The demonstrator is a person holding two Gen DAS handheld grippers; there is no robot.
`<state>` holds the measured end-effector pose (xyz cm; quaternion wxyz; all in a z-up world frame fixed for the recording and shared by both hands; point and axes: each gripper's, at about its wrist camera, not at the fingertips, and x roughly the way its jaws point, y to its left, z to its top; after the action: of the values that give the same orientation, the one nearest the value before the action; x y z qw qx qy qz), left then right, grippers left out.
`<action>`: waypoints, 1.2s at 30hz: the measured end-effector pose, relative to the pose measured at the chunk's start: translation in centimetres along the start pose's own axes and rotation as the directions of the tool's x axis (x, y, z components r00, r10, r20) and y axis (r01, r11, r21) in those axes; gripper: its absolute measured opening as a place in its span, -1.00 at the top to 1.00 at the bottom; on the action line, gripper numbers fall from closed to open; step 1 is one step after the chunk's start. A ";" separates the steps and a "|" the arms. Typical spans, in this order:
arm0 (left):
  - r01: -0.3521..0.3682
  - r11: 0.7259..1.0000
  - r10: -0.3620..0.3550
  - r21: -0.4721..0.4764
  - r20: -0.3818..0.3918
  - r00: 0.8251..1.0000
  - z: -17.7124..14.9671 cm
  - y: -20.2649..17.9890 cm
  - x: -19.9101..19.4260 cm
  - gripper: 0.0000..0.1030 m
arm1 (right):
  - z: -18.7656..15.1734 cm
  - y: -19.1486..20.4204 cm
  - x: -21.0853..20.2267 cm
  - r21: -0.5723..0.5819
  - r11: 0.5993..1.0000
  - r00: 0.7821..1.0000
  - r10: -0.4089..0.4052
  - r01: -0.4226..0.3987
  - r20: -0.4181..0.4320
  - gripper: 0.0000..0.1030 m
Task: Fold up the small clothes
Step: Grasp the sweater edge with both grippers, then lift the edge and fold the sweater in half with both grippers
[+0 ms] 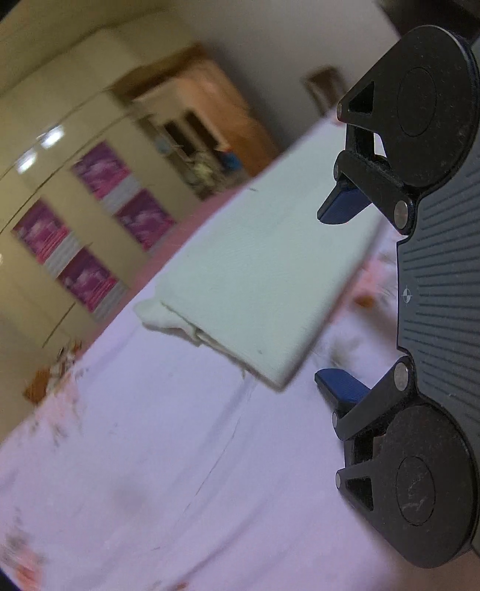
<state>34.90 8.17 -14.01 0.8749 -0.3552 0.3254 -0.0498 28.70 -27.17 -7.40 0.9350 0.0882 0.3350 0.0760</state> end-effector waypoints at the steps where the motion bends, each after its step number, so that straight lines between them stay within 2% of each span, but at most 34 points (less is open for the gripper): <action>1: 0.015 0.999 -0.015 -0.034 0.019 1.000 0.1 0.2 0.5 -0.65 | 0.4 0.6 0.2 0.000 1.000 1.000 0.012 -0.012 0.006 0.71; 3: 0.031 0.997 -0.028 -0.068 0.052 0.998 0.3 0.3 1.6 -0.65 | 1.7 1.4 1.1 0.006 0.999 0.999 0.037 -0.037 0.018 0.76; 9: 0.073 0.994 -0.065 -0.076 0.112 0.992 0.7 -0.4 4.6 -0.63 | 5.0 2.5 5.7 0.034 0.997 0.998 0.065 -0.066 0.025 0.80; 11: 0.079 0.993 -0.069 -0.087 0.107 0.992 1.2 -0.3 5.8 -0.23 | 5.8 2.9 7.4 0.031 0.997 0.998 0.065 -0.066 0.027 0.82; 12: 0.071 0.993 -0.061 -0.096 0.108 0.992 1.3 -0.2 6.5 -0.15 | 6.3 3.0 8.4 0.034 0.997 0.997 0.068 -0.069 0.029 0.82; 13: 0.068 0.993 -0.057 -0.094 0.114 0.992 1.5 -0.3 6.9 -0.10 | 6.5 3.1 9.0 0.037 0.997 0.997 0.071 -0.072 0.030 0.83; 18: 0.076 0.991 -0.059 -0.113 0.145 0.988 1.9 -0.7 8.3 -0.10 | 7.3 4.4 12.3 0.014 0.996 0.996 0.083 -0.084 0.029 0.84; 19: 0.079 0.990 -0.060 -0.120 0.152 0.987 1.9 -0.7 8.5 0.04 | 7.4 4.7 12.8 0.008 0.996 0.996 0.086 -0.086 0.028 0.84; 20: 0.070 0.989 -0.050 -0.130 0.147 0.988 2.0 -0.7 8.9 0.34 | 7.3 4.9 13.1 0.000 0.996 0.996 0.089 -0.089 0.029 0.84; 22: 0.040 0.984 -0.018 -0.173 0.130 0.991 2.1 0.0 9.5 0.72 | 7.4 5.3 13.7 -0.021 0.996 0.995 0.091 -0.091 0.035 0.84; 23: 0.043 0.981 -0.019 -0.191 0.129 0.992 2.1 0.6 9.7 0.79 | 7.4 5.5 13.9 -0.030 0.995 0.995 0.096 -0.095 0.038 0.84; 27: 0.051 0.982 -0.028 -0.180 0.129 0.991 2.2 0.4 10.4 0.79 | 7.3 6.2 14.5 -0.085 0.991 0.993 0.104 -0.099 0.050 0.84; 32: 0.050 0.989 -0.031 -0.141 0.134 0.991 2.5 -0.2 10.6 0.84 | 6.9 7.5 16.0 -0.182 0.983 1.000 0.022 -0.020 0.010 0.93; 34: 0.037 0.993 -0.023 -0.113 0.128 0.992 2.8 -0.9 10.4 0.84 | 7.0 7.6 15.9 -0.170 0.985 1.000 0.019 -0.018 0.000 0.93; 36: 0.016 0.999 -0.012 -0.038 0.121 0.993 3.5 -2.2 9.9 0.84 | 7.1 7.5 16.0 -0.142 0.989 1.000 0.030 -0.030 -0.003 0.93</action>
<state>45.10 5.41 -15.97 0.8856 -0.3766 0.2705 -0.0281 44.85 -17.50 -10.17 0.9375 0.0262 0.3279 0.1136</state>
